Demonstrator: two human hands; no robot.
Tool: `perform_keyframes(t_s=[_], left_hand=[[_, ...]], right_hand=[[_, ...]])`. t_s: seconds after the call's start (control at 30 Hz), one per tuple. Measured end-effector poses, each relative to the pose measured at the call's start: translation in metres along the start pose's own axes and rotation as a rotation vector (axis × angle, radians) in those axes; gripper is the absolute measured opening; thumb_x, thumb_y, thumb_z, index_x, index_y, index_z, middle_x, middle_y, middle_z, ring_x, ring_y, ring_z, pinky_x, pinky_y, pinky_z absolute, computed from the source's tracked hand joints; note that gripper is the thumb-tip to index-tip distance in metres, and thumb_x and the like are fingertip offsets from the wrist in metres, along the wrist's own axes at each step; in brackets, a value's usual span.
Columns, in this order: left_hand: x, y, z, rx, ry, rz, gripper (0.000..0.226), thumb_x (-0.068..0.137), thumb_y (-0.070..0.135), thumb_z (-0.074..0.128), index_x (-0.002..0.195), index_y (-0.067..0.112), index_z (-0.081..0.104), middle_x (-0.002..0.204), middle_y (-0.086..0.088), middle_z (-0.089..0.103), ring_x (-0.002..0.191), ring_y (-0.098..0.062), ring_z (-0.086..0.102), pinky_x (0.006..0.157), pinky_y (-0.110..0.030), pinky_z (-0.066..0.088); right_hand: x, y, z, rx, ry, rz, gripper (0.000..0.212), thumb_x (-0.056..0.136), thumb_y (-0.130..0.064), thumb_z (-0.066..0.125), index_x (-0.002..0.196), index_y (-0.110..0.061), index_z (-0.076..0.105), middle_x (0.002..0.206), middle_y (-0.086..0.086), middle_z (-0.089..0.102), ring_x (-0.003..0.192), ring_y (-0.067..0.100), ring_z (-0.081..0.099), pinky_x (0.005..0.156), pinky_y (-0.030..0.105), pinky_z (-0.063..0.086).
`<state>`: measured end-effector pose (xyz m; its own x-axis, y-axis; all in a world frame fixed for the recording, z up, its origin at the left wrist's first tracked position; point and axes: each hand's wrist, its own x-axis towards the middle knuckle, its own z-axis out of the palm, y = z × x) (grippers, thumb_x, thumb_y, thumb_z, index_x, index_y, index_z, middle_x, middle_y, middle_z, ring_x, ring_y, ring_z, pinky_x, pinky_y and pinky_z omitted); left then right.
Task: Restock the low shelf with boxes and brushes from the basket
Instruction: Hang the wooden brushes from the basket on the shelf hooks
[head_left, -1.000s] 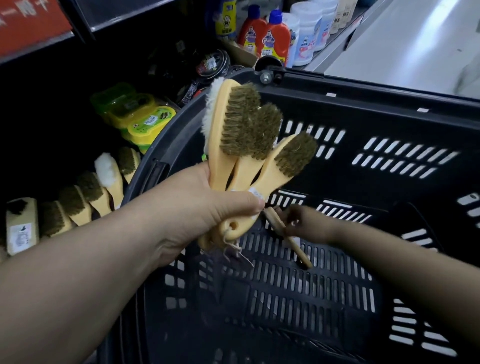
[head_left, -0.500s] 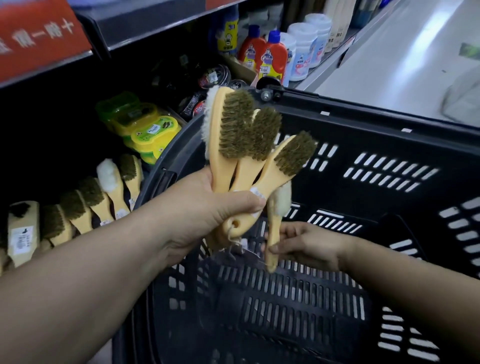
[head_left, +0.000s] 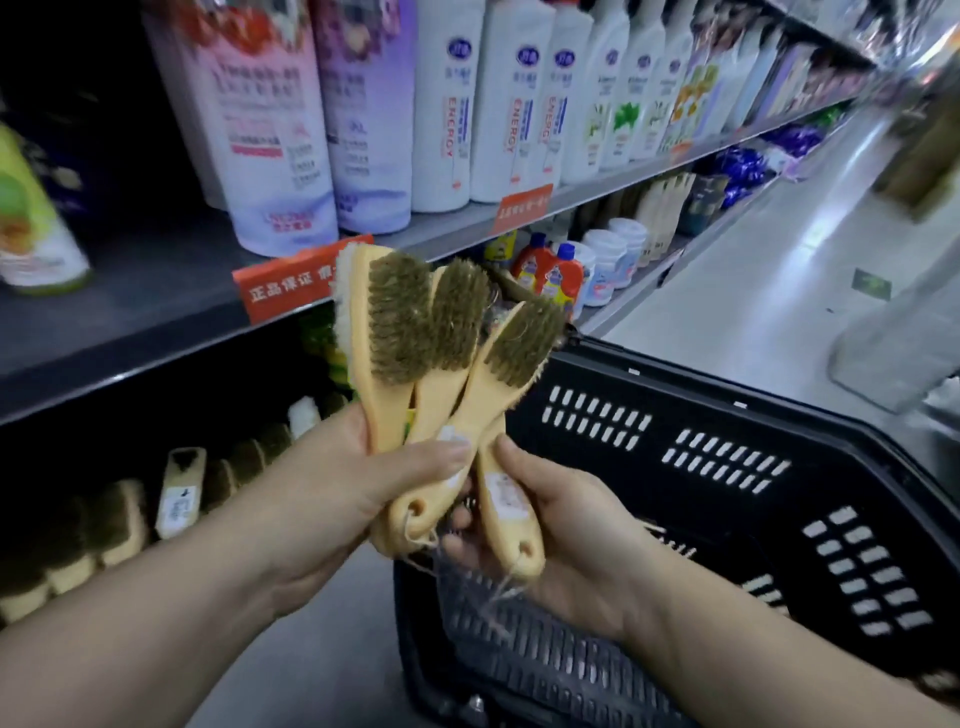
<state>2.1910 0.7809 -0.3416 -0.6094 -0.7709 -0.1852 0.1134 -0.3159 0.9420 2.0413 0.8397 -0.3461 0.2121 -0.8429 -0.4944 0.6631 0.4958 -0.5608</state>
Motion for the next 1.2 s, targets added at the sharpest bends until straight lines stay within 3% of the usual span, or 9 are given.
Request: perform_keyframes(t_s=[0.2,0.33,0.5,0.6,0.7,0.83,0.97,1.13,1.2], left_hand=[[-0.063,0.01,-0.053,-0.026,0.136,0.065,0.042,0.066,0.007,0.076,0.107,0.005,0.066,0.089,-0.018,0.072,0.067,-0.023,0.068,0.049,-0.025,0.054],[-0.109,0.003,-0.108,0.065,0.19,0.091,0.052,0.055,0.029,0.085,0.104,0.019,0.07,0.101,-0.012,0.072,0.091,-0.025,0.065,0.076,-0.036,0.052],[-0.155,-0.041,-0.181,0.21,0.441,-0.035,0.069,0.051,0.045,0.085,0.113,0.023,0.064,0.111,-0.005,0.07,0.106,-0.025,0.064,0.097,-0.05,0.045],[-0.172,-0.073,-0.201,0.192,0.582,-0.095,0.075,0.053,0.048,0.083,0.119,0.023,0.059,0.115,-0.004,0.068,0.106,-0.028,0.064,0.094,-0.056,0.047],[-0.179,-0.101,-0.212,0.138,0.667,-0.11,0.072,0.057,0.049,0.084,0.117,0.018,0.059,0.109,-0.01,0.069,0.099,-0.034,0.065,0.089,-0.058,0.049],[-0.175,-0.129,-0.222,0.005,0.714,-0.141,0.067,0.054,0.035,0.079,0.115,0.017,0.06,0.102,-0.011,0.071,0.09,-0.029,0.066,0.079,-0.042,0.051],[-0.154,-0.145,-0.23,-0.187,0.779,-0.154,0.066,0.047,0.028,0.078,0.11,0.019,0.061,0.09,-0.015,0.071,0.072,-0.03,0.06,0.063,-0.04,0.045],[-0.117,-0.146,-0.241,-0.298,0.795,-0.136,0.057,0.054,0.025,0.077,0.108,0.017,0.06,0.092,-0.023,0.069,0.065,-0.039,0.063,0.051,-0.049,0.056],[-0.101,-0.146,-0.243,-0.324,0.812,-0.101,0.05,0.057,0.025,0.075,0.104,0.017,0.062,0.088,-0.021,0.069,0.062,-0.034,0.06,0.052,-0.041,0.054]], right_hand=[[0.016,0.038,0.064,-0.023,0.028,-0.023,0.032,0.1,-0.02,0.037,0.096,0.006,0.057,0.064,0.012,0.056,0.053,0.018,0.055,0.053,0.025,0.054],[0.051,0.071,0.087,-0.135,0.122,-0.05,0.046,0.102,-0.016,0.034,0.075,0.004,0.065,0.06,0.011,0.064,0.044,0.015,0.056,0.047,0.024,0.051],[0.102,0.105,0.096,-0.358,0.233,-0.003,0.022,0.099,-0.024,0.044,0.102,-0.006,0.057,0.063,0.005,0.069,0.049,0.015,0.066,0.043,0.023,0.05],[0.139,0.126,0.09,-0.514,0.3,0.01,0.018,0.098,-0.023,0.048,0.096,-0.009,0.059,0.062,0.003,0.068,0.05,0.014,0.066,0.043,0.026,0.051],[0.176,0.147,0.082,-0.712,0.319,0.06,0.012,0.099,-0.02,0.044,0.098,-0.014,0.055,0.077,0.01,0.062,0.075,0.027,0.065,0.075,0.043,0.056],[0.219,0.167,0.078,-0.812,0.41,0.088,0.034,0.098,-0.006,0.032,0.129,-0.02,0.036,0.076,0.005,0.063,0.056,0.021,0.047,0.049,0.025,0.035],[0.257,0.18,0.064,-1.06,0.428,-0.045,0.036,0.097,-0.007,0.037,0.132,-0.001,0.039,0.118,0.021,0.057,0.085,0.022,0.047,0.071,0.03,0.039],[0.284,0.192,0.049,-1.243,0.337,-0.114,0.026,0.099,-0.018,0.037,0.125,-0.013,0.038,0.08,0.001,0.053,0.067,0.016,0.051,0.061,0.028,0.04],[0.287,0.195,0.041,-1.3,0.33,-0.189,0.026,0.098,-0.018,0.04,0.123,-0.019,0.034,0.078,-0.008,0.052,0.07,0.012,0.054,0.06,0.029,0.041]])
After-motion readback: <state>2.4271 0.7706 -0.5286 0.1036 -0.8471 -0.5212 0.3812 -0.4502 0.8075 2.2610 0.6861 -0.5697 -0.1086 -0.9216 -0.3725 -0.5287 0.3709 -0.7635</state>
